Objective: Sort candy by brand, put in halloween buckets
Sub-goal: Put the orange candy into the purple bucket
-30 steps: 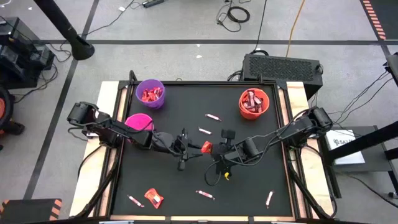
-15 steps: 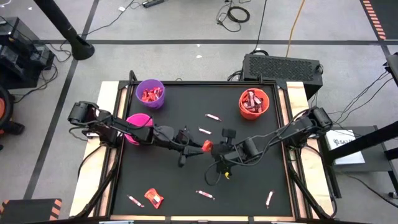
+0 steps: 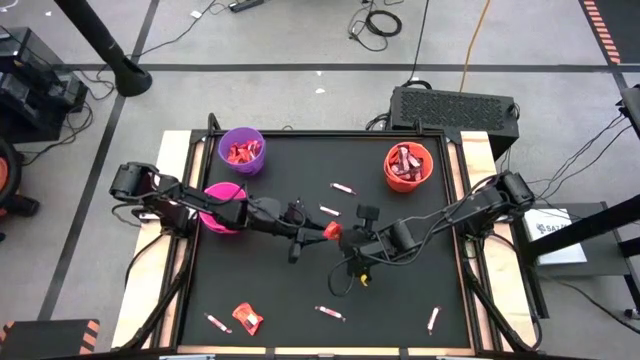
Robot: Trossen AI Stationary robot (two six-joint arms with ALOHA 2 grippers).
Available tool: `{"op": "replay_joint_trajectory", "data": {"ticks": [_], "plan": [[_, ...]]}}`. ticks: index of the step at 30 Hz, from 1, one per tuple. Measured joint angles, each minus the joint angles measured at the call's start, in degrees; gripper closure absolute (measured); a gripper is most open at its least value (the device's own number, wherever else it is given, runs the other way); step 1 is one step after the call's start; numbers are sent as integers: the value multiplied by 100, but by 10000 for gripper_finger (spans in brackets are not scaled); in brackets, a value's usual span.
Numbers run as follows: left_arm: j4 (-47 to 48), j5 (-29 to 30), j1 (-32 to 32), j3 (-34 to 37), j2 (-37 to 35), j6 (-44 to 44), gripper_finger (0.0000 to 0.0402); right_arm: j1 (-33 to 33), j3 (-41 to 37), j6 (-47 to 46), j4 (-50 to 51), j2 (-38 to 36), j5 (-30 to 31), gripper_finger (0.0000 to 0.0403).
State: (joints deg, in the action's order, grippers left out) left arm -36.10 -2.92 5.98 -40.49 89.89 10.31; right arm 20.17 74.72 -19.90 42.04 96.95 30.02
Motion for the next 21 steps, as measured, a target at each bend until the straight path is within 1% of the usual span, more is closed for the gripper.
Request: {"op": "replay_joint_trajectory", "data": {"ticks": [3, 5, 7, 11, 12, 16, 21], "plan": [[6, 2, -6, 0, 0, -7, 267, -24, 0, 26, -2, 2, 4, 402], [23, 1, -4, 0, 0, -10, 282, -36, 0, 62, -2, 2, 5, 403], [63, -2, 0, 0, 0, -48, 306, -38, 0, 116, -4, 2, 5, 403], [143, -4, 0, 0, 0, -203, 378, -36, -1, 158, -44, 2, -1, 403], [146, -4, 0, 0, 0, -208, 389, -36, -2, 191, -54, 2, -2, 403], [146, -4, 0, 0, 0, -212, 395, -36, -2, 481, -83, 2, -2, 394], [151, 0, -2, 0, 0, -216, 398, -36, -2, 753, -92, 2, -2, 358]]}}
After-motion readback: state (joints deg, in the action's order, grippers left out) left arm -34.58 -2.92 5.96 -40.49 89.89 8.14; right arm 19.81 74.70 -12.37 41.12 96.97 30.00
